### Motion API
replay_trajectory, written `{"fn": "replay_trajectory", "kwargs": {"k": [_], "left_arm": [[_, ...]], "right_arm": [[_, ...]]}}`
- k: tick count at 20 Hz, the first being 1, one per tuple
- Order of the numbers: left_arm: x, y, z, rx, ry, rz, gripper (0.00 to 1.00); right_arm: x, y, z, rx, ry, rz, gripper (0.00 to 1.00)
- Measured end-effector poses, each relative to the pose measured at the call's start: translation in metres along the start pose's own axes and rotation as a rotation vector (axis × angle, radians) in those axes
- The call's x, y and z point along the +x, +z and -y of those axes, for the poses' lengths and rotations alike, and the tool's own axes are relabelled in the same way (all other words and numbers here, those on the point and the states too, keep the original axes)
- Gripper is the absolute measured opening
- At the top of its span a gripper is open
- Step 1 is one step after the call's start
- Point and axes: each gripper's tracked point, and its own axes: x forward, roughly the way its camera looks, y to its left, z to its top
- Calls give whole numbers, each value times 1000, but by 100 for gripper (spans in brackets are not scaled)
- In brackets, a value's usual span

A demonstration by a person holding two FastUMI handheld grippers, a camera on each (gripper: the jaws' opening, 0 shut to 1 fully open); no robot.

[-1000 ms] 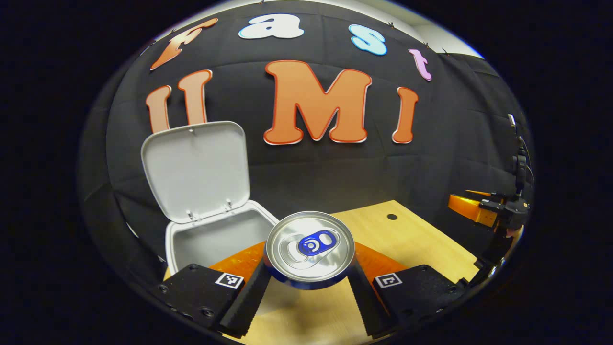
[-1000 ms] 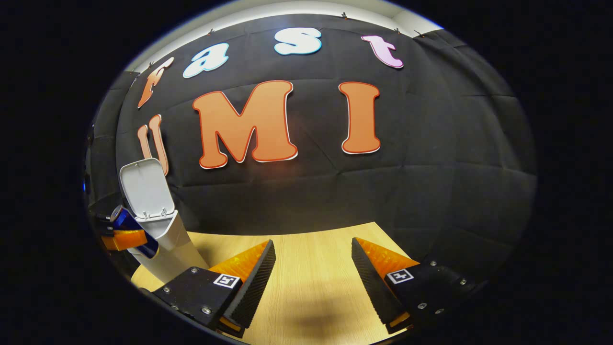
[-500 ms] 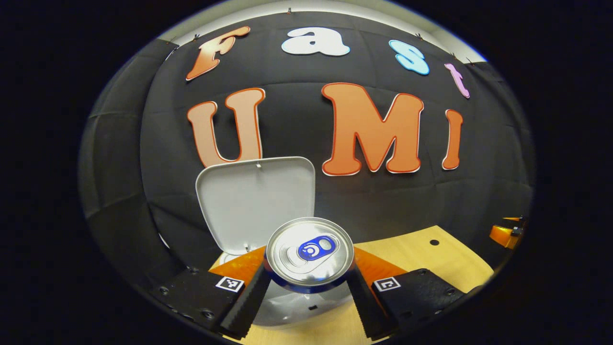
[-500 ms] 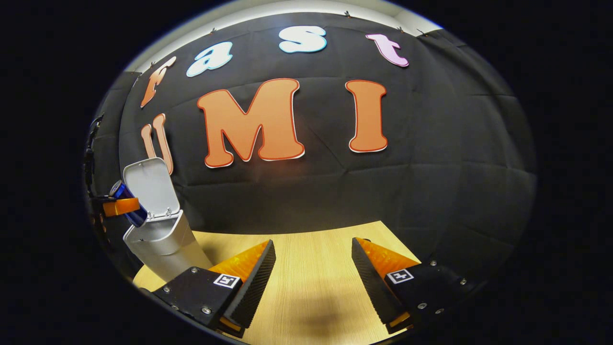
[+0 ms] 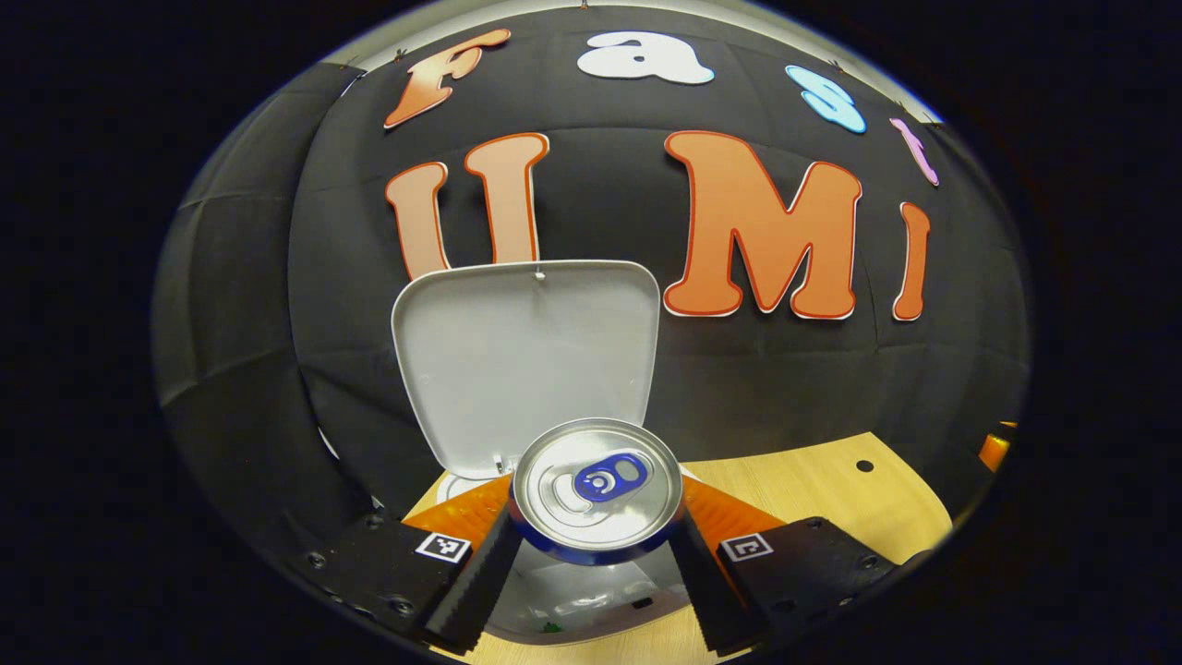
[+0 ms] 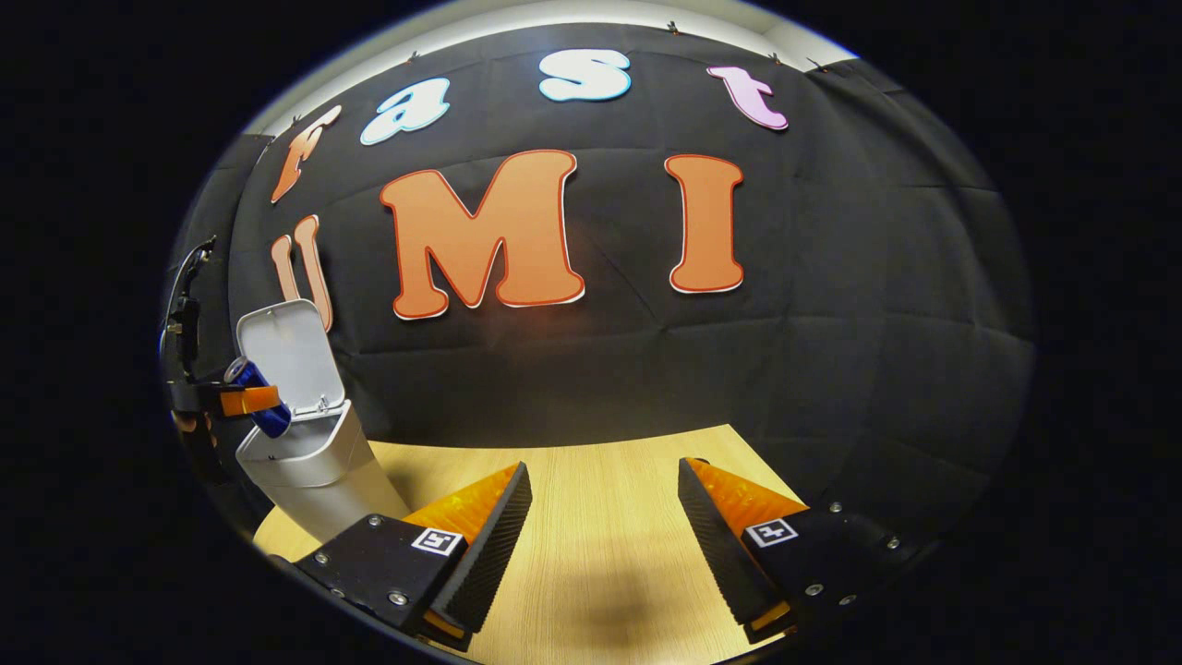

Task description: Press the lid of the desktop garbage bin to open it, pick up the crumpled paper on the desktop and throw it into the bin, then pick up the pop can on the desktop and drop it into the bin, and finally close the garbage bin lid.

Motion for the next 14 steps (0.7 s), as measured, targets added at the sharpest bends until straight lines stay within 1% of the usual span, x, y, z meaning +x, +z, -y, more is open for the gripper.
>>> {"fn": "replay_trajectory", "kwargs": {"k": [1, 3, 4, 5, 6, 10, 14], "left_arm": [[-1, 1, -1, -6, 6, 7, 83], [-3, 11, -11, 5, 55, 44, 84], [-6, 16, -13, 23, 64, 59, 98], [-8, 20, -12, 34, 67, 76, 95], [-9, 26, -10, 40, 64, 92, 94], [-17, 39, 0, 52, 38, 130, 94], [-24, 43, 7, 50, 27, 140, 94]], "right_arm": [[1, -1, 1, -1, -1, -1, 95], [-1, -2, -1, 0, 2, -7, 95], [-1, -3, -1, 0, 3, -9, 95], [-1, -4, -2, 0, 5, -10, 95], [-1, -3, -3, 0, 7, -10, 95], [-3, -4, -7, -1, 16, -9, 95], [-5, -5, -7, 2, 20, -9, 95]]}}
